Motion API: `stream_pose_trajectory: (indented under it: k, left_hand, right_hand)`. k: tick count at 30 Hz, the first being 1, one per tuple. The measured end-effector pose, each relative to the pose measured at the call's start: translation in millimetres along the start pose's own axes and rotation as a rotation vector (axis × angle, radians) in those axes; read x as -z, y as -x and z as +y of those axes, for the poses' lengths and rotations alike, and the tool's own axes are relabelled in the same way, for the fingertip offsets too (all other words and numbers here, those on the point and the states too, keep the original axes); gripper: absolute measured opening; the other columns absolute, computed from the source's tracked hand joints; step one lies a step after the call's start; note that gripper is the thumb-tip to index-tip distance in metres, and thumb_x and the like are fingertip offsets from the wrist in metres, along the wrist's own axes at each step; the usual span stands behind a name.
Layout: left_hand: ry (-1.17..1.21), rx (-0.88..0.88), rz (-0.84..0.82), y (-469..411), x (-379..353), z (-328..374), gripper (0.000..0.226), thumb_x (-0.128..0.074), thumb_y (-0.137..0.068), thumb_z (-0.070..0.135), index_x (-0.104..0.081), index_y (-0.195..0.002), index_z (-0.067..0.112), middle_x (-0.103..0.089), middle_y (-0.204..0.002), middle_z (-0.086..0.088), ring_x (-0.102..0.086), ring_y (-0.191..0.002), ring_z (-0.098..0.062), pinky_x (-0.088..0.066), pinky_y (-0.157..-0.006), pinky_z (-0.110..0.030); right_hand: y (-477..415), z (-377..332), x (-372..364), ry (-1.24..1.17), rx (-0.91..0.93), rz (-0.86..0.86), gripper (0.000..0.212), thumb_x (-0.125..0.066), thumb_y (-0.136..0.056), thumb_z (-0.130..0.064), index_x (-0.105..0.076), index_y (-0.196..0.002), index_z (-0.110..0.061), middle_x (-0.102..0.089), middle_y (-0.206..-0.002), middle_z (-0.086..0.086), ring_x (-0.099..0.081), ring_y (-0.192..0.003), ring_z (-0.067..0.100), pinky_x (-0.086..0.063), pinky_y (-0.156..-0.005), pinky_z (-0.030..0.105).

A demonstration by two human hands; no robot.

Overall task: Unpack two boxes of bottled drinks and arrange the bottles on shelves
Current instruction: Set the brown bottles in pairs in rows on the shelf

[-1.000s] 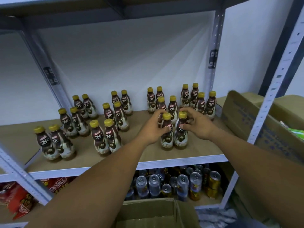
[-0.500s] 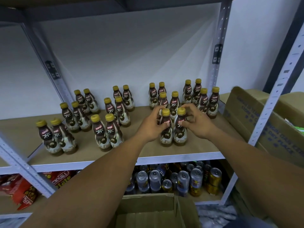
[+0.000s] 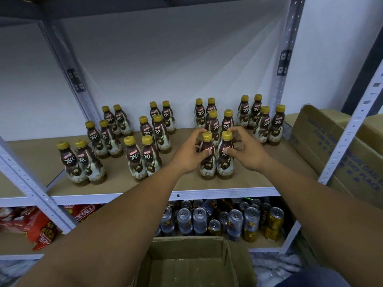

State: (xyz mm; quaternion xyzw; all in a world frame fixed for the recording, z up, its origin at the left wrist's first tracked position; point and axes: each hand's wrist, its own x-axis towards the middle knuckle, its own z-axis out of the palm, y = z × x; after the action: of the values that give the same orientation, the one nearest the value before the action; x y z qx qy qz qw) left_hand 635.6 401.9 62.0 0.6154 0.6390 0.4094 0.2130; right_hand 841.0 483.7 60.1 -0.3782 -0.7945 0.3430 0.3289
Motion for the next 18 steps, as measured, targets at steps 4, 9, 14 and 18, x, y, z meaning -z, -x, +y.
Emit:
stream_pose_trajectory:
  k: [4,9,14,18]
  left_hand:
    - [0.002,-0.008,0.004,2.4,2.6,-0.7,0.062,-0.074,-0.094,0.019,-0.042,-0.144,0.037,-0.057,-0.114,0.021,-0.061,-0.106,-0.007,-0.056,-0.097,-0.044]
    - [0.006,-0.011,0.009,3.2,4.4,-1.4,0.064,-0.074,-0.093,0.018,-0.042,-0.145,0.036,-0.06,-0.122,0.007,-0.061,-0.111,-0.014,-0.056,-0.097,-0.045]
    - [0.011,0.0,0.003,3.6,6.5,-4.0,0.063,-0.074,-0.093,0.02,-0.041,-0.142,0.043,-0.061,-0.125,0.004,-0.062,-0.114,-0.015,-0.057,-0.097,-0.046]
    - [0.017,0.011,-0.012,4.0,8.5,-4.0,0.064,-0.074,-0.094,0.019,-0.04,-0.143,0.043,-0.059,-0.128,0.001,-0.06,-0.118,-0.017,-0.056,-0.098,-0.046]
  right_hand:
    - [1.5,-3.6,-1.5,0.027,-0.021,-0.002,0.055,-0.077,-0.09,-0.022,-0.045,-0.127,-0.047,-0.062,-0.118,-0.01,-0.069,-0.099,0.014,-0.057,-0.096,0.044]
    - [3.2,-8.6,-3.0,0.03,-0.02,-0.01,0.053,-0.075,-0.092,-0.021,-0.044,-0.126,-0.046,-0.061,-0.115,-0.013,-0.069,-0.101,0.017,-0.056,-0.095,0.04]
    - [4.0,-10.6,-5.5,0.022,-0.02,-0.011,0.052,-0.075,-0.092,-0.02,-0.044,-0.124,-0.047,-0.055,-0.103,-0.023,-0.067,-0.1,0.013,-0.056,-0.094,0.039]
    - [4.8,-13.2,-6.1,0.017,-0.018,-0.011,0.051,-0.074,-0.093,-0.018,-0.046,-0.13,-0.04,-0.055,-0.104,-0.021,-0.066,-0.105,0.016,-0.054,-0.093,0.034]
